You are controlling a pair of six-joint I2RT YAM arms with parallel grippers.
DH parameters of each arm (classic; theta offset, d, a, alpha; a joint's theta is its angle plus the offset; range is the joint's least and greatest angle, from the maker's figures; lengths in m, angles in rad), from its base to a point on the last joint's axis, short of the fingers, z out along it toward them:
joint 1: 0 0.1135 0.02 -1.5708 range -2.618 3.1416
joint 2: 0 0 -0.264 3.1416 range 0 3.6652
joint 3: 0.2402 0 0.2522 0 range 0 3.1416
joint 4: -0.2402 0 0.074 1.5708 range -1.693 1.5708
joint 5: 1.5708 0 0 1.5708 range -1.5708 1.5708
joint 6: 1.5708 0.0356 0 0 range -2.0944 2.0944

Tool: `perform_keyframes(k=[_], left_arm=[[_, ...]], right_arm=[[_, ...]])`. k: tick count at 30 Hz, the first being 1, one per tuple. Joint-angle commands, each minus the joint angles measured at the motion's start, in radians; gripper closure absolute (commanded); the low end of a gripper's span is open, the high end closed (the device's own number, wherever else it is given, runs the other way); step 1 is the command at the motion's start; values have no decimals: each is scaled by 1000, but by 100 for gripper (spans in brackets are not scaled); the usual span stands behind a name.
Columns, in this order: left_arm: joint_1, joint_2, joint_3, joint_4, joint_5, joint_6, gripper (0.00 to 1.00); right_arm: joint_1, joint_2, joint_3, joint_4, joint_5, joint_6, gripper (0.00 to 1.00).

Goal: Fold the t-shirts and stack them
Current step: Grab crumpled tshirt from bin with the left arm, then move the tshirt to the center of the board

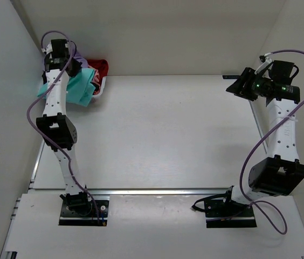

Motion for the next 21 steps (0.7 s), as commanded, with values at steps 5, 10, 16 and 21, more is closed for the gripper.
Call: perform_keyframes(k=[5,10,16,21], left_arm=[[-215,-398,-134,174,173,179,100],[-402,-468,33,58,259,229,100],[-402,-705,-223,308,448,18,100],[-290,-740,-221,359,638,-83,100]], right_arm=[[35,-137,-99,72,8,-102,56],[114,-238,-237,116,109,-97,59],[109,-306,-260,90,206,-79,46],[67,-384,-302,62,237,-59,44]])
